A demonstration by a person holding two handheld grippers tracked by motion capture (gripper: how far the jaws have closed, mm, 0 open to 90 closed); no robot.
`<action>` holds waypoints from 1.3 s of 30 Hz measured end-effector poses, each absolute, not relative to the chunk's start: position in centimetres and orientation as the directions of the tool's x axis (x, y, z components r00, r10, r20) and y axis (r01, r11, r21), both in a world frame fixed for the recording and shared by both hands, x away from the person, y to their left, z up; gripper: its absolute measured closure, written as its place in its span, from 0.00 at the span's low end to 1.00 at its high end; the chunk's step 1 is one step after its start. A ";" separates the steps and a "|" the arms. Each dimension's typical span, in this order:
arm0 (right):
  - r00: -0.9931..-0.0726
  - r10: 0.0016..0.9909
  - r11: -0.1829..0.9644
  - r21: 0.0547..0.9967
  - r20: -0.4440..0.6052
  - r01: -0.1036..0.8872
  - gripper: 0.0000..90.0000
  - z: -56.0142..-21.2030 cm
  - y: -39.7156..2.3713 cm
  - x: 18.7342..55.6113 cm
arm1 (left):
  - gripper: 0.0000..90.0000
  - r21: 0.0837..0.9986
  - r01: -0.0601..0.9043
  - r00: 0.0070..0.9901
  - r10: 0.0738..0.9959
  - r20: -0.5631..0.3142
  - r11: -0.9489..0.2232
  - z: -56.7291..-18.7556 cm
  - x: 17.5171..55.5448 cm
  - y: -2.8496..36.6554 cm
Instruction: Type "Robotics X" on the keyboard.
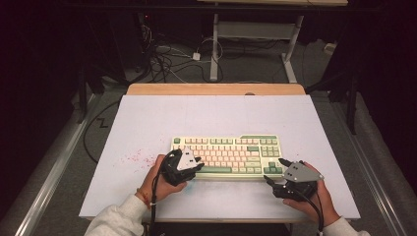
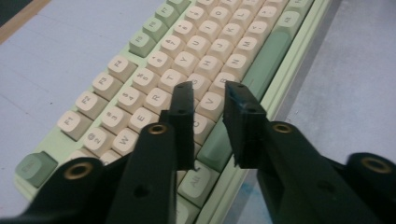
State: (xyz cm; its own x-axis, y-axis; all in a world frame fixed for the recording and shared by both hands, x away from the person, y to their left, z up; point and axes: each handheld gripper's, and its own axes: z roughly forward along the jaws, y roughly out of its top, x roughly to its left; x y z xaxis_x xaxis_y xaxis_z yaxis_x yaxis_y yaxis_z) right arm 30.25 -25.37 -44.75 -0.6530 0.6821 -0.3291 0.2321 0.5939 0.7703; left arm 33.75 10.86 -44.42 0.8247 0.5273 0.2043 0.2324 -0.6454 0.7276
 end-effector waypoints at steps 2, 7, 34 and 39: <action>-0.649 0.687 0.590 0.772 -0.326 0.236 0.31 -44.7 -25.4 30.3 | 0.70 0.730 0.229 0.817 0.534 0.216 -0.645 -44.3 33.7 11.2; -0.647 0.690 0.584 0.777 -0.324 0.234 0.32 -44.7 -25.5 30.3 | 0.53 0.734 0.225 0.789 0.562 0.248 -0.641 -44.3 33.5 12.1; -0.660 0.707 0.534 0.803 -0.253 0.263 0.73 -43.8 -26.4 30.8 | 0.20 0.709 0.309 0.713 0.648 0.269 -0.634 -46.5 31.7 17.8; -0.674 0.696 0.544 0.794 -0.247 0.271 0.87 -43.5 -26.2 31.1 | 0.20 0.701 0.327 0.708 0.655 0.263 -0.634 -46.9 31.4 18.4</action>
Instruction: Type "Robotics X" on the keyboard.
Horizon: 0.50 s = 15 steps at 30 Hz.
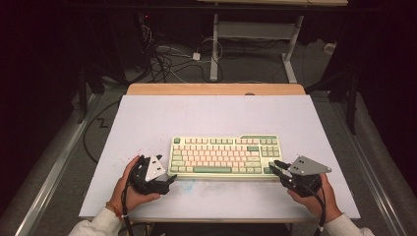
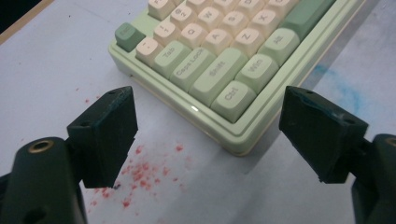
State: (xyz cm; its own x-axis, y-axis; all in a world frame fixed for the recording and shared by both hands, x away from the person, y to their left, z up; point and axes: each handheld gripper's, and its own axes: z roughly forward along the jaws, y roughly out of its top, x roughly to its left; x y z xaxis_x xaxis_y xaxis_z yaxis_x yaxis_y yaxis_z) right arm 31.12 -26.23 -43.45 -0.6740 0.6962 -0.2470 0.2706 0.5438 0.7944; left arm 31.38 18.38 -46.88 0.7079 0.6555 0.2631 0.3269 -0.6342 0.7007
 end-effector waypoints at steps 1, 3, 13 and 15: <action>-0.679 0.691 0.545 0.794 -0.246 0.268 0.90 -43.4 -26.2 31.2 | 0.20 0.701 0.331 0.707 0.658 0.259 -0.632 -46.9 31.3 18.5; -0.682 0.691 0.543 0.795 -0.240 0.271 0.95 -43.2 -26.2 31.4 | 0.20 0.702 0.337 0.704 0.663 0.254 -0.627 -47.0 31.2 18.6; -0.712 0.665 0.560 0.783 -0.228 0.273 1.00 -42.7 -24.9 33.1 | 0.20 0.689 0.358 0.707 0.665 0.240 -0.630 -47.5 31.0 18.8; -0.722 0.656 0.564 0.779 -0.219 0.276 1.00 -42.7 -24.4 33.5 | 0.20 0.691 0.361 0.709 0.665 0.233 -0.627 -47.5 31.0 18.8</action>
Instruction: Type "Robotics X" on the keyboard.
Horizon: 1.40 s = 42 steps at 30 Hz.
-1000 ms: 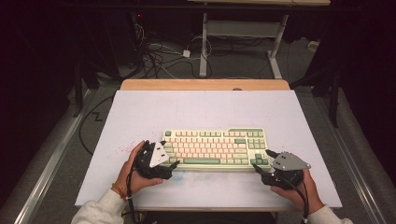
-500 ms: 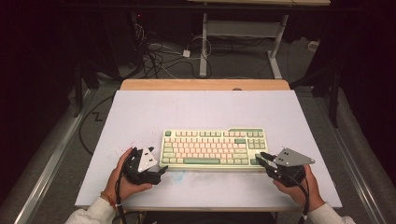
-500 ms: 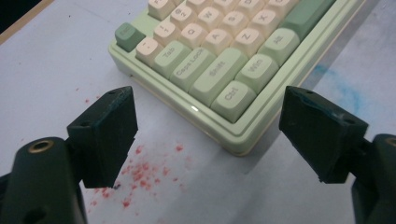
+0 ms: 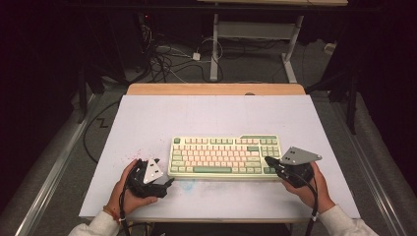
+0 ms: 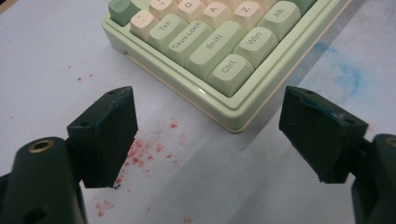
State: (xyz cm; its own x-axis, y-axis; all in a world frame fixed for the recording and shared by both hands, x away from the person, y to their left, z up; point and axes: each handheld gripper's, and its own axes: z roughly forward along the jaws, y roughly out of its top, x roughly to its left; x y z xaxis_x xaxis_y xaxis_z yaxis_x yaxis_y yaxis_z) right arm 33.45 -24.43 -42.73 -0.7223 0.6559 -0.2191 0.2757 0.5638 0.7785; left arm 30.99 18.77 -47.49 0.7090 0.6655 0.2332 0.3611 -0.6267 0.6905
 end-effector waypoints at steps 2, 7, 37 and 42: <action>-0.733 0.644 0.575 0.771 -0.219 0.275 1.00 -42.8 -23.9 33.9 | 0.20 0.690 0.361 0.708 0.666 0.235 -0.627 -47.5 31.0 18.7; -0.756 0.619 0.596 0.755 -0.213 0.274 1.00 -43.0 -22.5 34.7 | 0.20 0.691 0.357 0.709 0.664 0.238 -0.628 -47.5 31.0 18.8; -0.772 0.608 0.626 0.710 -0.186 0.322 1.00 -45.8 -21.5 36.2 | 0.56 0.751 0.352 0.704 0.687 0.180 -0.558 -46.2 30.6 19.4; -0.771 0.607 0.627 0.710 -0.190 0.319 1.00 -45.8 -21.5 36.2 | 0.84 0.741 0.369 0.721 0.676 0.152 -0.561 -46.0 30.6 19.6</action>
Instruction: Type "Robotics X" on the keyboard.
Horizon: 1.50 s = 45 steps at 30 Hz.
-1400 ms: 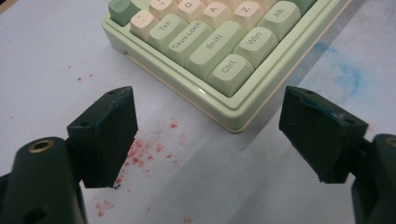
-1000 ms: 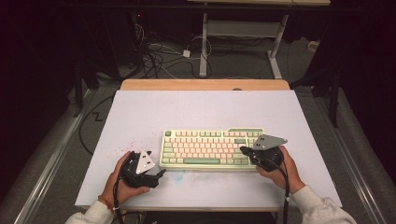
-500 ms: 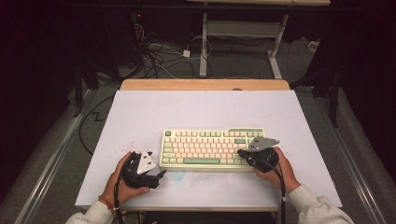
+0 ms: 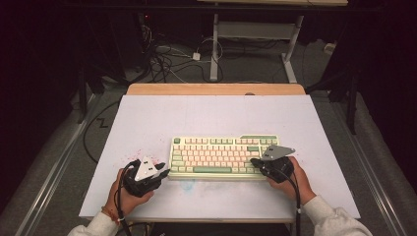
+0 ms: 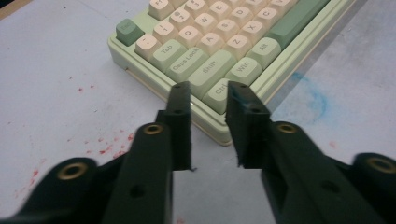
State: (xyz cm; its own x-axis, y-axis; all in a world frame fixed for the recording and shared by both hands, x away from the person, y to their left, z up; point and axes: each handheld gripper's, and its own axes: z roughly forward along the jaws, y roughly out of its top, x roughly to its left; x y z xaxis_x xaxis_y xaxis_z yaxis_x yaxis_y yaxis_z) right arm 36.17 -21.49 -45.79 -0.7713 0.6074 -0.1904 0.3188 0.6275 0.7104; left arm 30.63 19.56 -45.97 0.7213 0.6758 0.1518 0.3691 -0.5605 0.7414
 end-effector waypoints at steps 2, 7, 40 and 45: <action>-0.770 0.608 0.626 0.712 -0.191 0.318 1.00 -45.8 -21.5 36.1 | 0.92 0.734 0.372 0.726 0.671 0.151 -0.568 -45.9 30.7 19.5; -0.771 0.606 0.628 0.712 -0.196 0.313 1.00 -45.8 -21.5 36.1 | 0.98 0.714 0.377 0.733 0.661 0.160 -0.591 -45.9 30.7 19.3; -0.766 0.608 0.633 0.710 -0.208 0.309 1.00 -45.9 -21.4 36.0 | 0.97 0.705 0.382 0.768 0.630 0.117 -0.597 -44.0 33.2 16.5; -0.763 0.609 0.636 0.709 -0.217 0.306 1.00 -45.9 -21.3 35.9 | 0.97 0.693 0.375 0.780 0.614 0.123 -0.616 -44.0 33.9 15.4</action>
